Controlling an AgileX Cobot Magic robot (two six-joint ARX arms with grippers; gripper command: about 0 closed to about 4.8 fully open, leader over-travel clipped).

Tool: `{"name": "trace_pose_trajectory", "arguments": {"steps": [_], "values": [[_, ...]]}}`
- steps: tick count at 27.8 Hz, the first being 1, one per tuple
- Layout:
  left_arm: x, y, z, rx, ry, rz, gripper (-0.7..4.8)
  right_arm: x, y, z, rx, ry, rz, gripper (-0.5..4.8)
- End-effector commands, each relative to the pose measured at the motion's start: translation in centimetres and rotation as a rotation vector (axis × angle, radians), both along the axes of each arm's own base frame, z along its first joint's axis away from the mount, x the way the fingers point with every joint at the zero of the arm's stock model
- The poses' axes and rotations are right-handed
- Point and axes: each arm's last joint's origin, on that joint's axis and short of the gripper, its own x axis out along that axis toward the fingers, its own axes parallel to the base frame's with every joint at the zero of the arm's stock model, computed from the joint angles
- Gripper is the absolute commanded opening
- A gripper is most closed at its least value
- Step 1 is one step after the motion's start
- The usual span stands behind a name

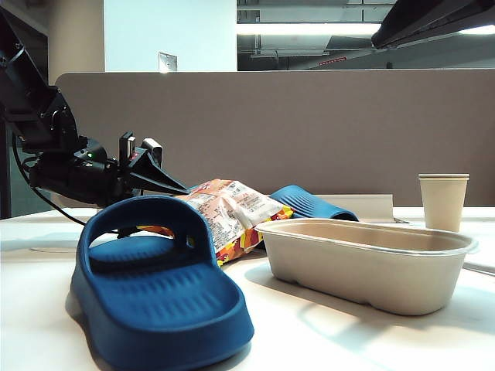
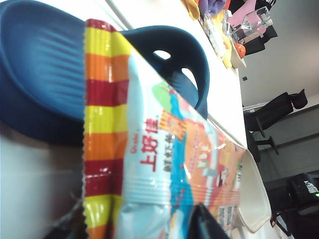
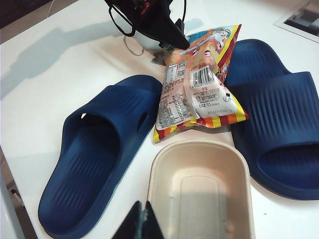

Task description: Pick up a bag of chips and put them in the box.

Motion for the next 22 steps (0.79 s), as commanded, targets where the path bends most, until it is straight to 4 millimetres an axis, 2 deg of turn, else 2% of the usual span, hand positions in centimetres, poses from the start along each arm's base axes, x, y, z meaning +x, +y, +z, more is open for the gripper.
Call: {"name": "trace_pose_trajectory", "arguments": {"steps": [1,3,7,9,14,17,22], "values": [[-0.09,-0.38,0.15,-0.003,-0.011,-0.012,2.68,-0.01,0.04,0.31,0.009,-0.017,0.008,-0.02],[-0.11,-0.63,0.1,0.009,-0.014,-0.013,2.57,-0.02,0.04,0.32,0.01,-0.017,0.007,-0.02],[-0.15,-0.98,-0.06,0.055,-0.028,-0.008,1.42,-0.02,0.04,0.32,0.011,-0.015,0.007,-0.02],[-0.18,-1.2,-0.11,0.062,-0.031,-0.011,1.18,-0.01,0.04,0.31,0.011,-0.014,0.006,-0.02],[-0.18,-1.21,-0.1,0.063,-0.037,-0.013,1.08,-0.04,0.03,0.27,0.009,-0.009,0.006,-0.02],[-0.18,-1.22,-0.08,0.059,-0.038,-0.015,0.56,-0.05,0.03,0.26,0.008,-0.009,0.006,-0.02],[-0.1,-1.23,0.03,0.05,-0.038,-0.015,0.46,-0.04,0.03,0.26,0.008,-0.008,0.006,-0.02]]}}
